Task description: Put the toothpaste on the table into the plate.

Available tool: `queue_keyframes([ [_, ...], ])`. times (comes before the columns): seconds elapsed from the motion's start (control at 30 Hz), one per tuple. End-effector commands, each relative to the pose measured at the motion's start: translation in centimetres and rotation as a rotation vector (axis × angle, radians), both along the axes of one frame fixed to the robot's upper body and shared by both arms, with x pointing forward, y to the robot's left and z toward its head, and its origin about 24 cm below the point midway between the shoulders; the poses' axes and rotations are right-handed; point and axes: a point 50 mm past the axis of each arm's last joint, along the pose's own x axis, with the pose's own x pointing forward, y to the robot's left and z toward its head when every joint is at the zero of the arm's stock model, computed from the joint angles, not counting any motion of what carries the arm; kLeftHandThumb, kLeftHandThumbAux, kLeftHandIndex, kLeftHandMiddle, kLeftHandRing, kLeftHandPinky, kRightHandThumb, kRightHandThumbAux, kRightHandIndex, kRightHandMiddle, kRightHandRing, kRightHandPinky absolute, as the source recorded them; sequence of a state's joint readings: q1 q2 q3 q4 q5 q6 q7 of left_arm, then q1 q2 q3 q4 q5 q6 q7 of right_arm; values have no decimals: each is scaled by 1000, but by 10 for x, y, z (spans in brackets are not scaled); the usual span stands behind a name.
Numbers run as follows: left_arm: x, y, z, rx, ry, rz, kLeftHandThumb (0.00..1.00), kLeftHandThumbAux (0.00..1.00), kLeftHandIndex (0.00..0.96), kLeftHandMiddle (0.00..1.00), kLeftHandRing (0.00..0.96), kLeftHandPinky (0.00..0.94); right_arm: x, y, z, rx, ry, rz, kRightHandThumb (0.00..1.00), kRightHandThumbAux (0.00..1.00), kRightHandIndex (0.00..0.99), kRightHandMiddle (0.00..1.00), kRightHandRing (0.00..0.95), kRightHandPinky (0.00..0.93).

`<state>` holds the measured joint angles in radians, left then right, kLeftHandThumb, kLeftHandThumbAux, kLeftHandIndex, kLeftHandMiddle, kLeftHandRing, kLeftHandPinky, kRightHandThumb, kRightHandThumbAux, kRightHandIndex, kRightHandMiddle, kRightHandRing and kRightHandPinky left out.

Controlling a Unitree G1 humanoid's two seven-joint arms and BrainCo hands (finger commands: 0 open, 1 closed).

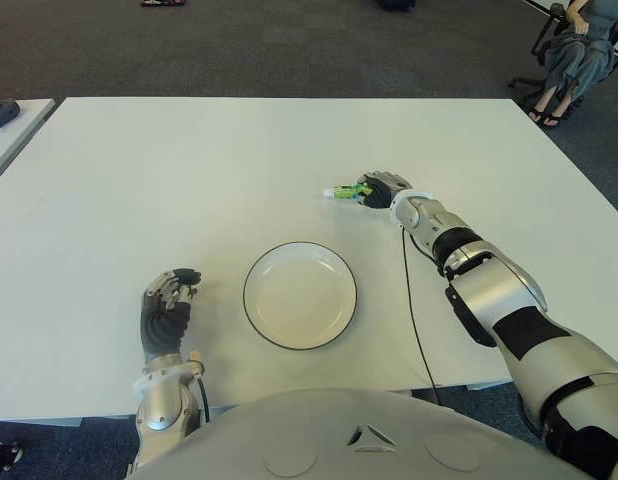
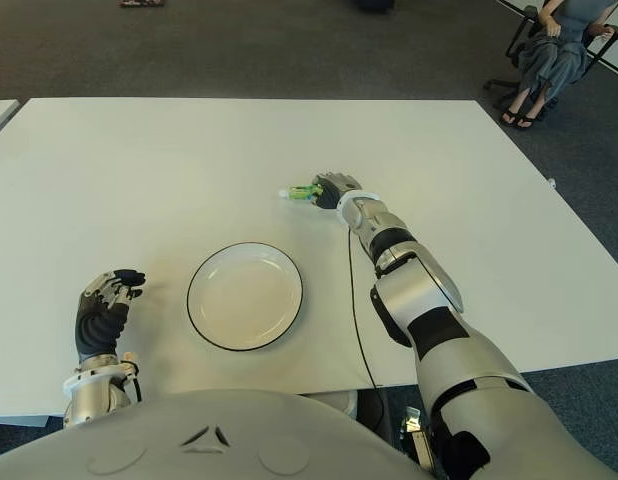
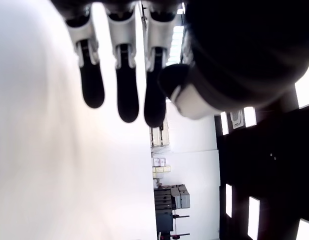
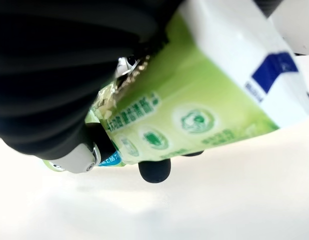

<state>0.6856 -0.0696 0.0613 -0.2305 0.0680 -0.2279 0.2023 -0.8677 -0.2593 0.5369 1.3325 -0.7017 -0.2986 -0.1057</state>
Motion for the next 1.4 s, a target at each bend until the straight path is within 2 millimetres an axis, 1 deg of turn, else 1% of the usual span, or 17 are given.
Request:
queue_keyframes([
  [0.03,2,-2,-3,-4,3,3,704,725,417,424,404,394,5,0,9,17,-50,6,724,713,440,852,845,854],
  [0.17,4,-3,-2,-6,-1,1,703,725,417,422,406,395,10,2,22,70,-118,11,724,713,441,854,847,849],
  [0.37,5,-3,-2,-4,-18,-8,704,725,418,429,409,391,10,4,29,147,-206,4,720,714,441,851,842,835],
  [0.5,8,-3,-2,8,-36,-30,703,725,419,426,399,374,10,4,35,178,-281,27,720,714,441,849,843,846],
  [0.6,9,-2,-3,15,-46,-43,702,725,419,424,386,338,10,4,39,194,-318,46,721,713,441,848,844,852],
  [0.63,10,-2,-2,21,-50,-45,702,726,419,423,383,330,10,4,45,221,-347,69,721,713,441,848,845,854],
  [0.7,12,-2,-2,28,-55,-46,702,725,420,426,380,346,9,6,53,260,-386,102,722,713,441,851,847,860],
  [0.87,14,-3,-3,21,-43,-46,705,724,423,444,395,374,3,14,64,350,-437,176,722,713,441,857,848,862],
  [1.1,20,-4,-3,3,-34,-25,710,723,423,459,412,382,-10,22,68,427,-441,233,721,713,441,865,861,869],
  [1.33,22,-5,-4,2,-28,-22,712,722,423,458,412,391,-30,34,73,480,-425,306,725,712,441,871,867,867],
  [1.4,23,-5,-4,-1,-32,-24,712,722,423,456,414,397,-39,39,74,483,-428,354,726,712,441,871,867,866],
])
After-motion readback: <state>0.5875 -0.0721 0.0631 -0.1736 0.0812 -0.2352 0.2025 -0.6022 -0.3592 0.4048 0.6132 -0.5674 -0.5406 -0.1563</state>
